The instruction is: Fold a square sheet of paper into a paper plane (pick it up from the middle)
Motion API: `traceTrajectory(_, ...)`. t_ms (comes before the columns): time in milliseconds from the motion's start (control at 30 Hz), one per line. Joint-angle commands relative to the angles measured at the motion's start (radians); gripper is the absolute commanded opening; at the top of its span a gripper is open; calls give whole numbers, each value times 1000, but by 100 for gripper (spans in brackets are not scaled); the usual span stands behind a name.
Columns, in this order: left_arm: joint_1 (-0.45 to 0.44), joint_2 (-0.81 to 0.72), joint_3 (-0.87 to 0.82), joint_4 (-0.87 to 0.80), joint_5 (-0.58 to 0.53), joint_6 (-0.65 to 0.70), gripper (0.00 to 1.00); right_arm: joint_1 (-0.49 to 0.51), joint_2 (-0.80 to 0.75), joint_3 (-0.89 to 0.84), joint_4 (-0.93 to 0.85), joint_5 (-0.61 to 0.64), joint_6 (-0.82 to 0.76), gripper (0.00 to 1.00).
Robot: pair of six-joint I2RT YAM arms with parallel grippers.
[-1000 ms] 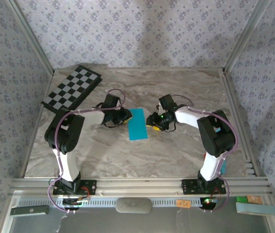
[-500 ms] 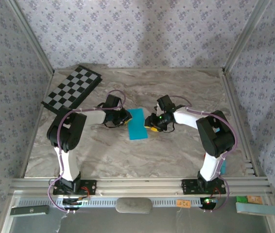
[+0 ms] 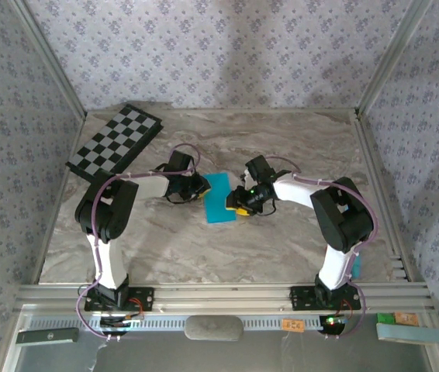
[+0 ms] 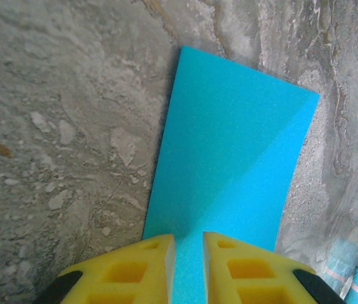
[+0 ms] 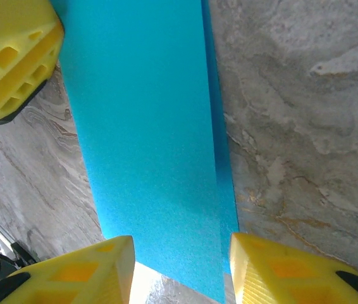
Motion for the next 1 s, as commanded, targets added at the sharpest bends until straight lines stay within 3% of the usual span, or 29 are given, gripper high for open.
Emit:
traceTrajectory(0, 5, 35, 4, -60, -20, -12, 20, 7, 2, -11, -51, -4, -25, 46)
traceTrajectory(433, 5, 38, 6, -48, 2, -16, 20, 8, 1, -50, 92, -178, 24, 40)
traceTrajectory(967, -8, 32, 25, -39, 30, -16, 20, -39, -30, -80, 52, -125, 74, 23)
